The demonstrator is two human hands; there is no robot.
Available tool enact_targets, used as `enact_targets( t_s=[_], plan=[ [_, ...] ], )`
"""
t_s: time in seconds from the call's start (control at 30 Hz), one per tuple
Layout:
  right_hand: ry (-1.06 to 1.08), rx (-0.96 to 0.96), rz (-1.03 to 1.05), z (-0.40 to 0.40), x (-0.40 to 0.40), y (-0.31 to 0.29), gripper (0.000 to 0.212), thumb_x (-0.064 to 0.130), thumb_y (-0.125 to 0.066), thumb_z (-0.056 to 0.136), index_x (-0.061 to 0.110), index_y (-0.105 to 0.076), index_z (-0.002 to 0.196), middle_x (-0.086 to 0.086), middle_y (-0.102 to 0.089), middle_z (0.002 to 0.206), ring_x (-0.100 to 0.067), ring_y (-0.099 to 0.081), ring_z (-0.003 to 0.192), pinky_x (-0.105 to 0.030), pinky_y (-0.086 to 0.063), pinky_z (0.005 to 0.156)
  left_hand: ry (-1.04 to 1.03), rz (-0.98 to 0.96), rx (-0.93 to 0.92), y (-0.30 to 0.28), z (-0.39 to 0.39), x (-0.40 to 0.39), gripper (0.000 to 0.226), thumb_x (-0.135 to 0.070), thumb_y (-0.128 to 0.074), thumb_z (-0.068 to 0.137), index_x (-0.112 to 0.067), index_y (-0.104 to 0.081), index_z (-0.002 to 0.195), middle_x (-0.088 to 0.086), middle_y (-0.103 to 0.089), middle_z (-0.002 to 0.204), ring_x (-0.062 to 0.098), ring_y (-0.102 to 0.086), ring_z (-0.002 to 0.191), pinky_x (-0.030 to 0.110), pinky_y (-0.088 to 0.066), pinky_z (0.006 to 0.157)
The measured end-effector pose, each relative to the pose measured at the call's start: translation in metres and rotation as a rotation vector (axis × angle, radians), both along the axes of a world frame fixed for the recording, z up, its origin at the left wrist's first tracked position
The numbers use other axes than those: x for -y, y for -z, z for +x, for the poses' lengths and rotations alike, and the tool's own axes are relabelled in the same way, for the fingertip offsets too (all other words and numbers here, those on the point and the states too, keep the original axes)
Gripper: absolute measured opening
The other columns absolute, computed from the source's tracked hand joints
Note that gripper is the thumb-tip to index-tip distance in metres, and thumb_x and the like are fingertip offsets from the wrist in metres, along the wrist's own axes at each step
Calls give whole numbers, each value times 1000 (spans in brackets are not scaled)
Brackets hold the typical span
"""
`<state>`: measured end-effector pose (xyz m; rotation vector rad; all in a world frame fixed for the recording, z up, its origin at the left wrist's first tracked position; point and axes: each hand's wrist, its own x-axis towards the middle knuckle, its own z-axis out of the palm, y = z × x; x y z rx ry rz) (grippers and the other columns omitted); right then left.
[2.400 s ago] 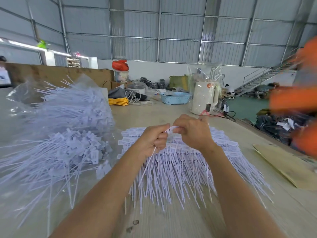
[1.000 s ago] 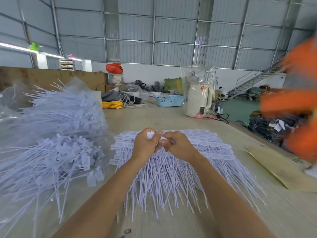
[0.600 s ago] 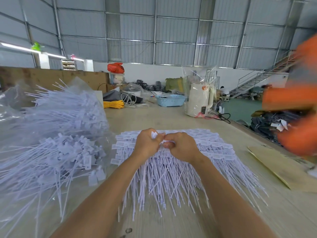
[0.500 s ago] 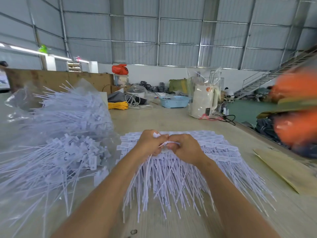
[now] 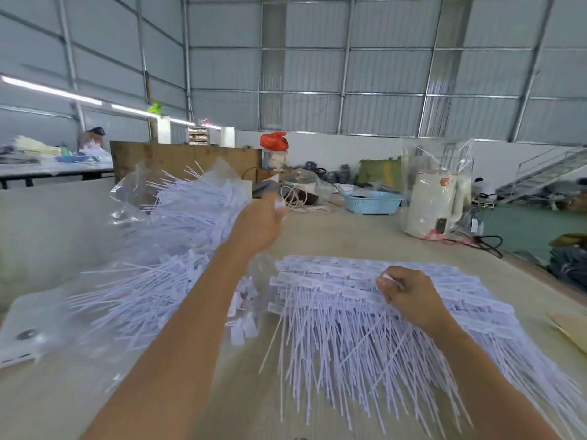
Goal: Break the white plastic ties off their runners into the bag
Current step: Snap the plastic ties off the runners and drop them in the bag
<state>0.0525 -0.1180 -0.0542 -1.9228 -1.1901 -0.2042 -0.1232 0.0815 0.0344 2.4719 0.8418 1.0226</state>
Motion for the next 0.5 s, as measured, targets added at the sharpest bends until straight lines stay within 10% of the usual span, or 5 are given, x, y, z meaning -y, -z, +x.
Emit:
enact_targets(
  t_s=[0.2,0.5],
  plan=[
    [1,-30,13,0,-2,-1,36,11,-56,92,18,-50,57,-13,-56,64,-22,-50,60,-30,-39,63,-375,244,-664,57,-19,-44,37,-36,-43,97,-19,-41,130,13,-44,129,33,-47,119,43,-40,97],
    [-15,-43,40,3,0,0,31,10,-57,91,12,-56,60,-8,-57,60,-16,-51,58,-20,-38,58,-382,-32,-853,50,-20,-31,60,-76,-43,81,-37,-56,125,8,-31,149,36,-22,139,60,-20,109]
  ],
)
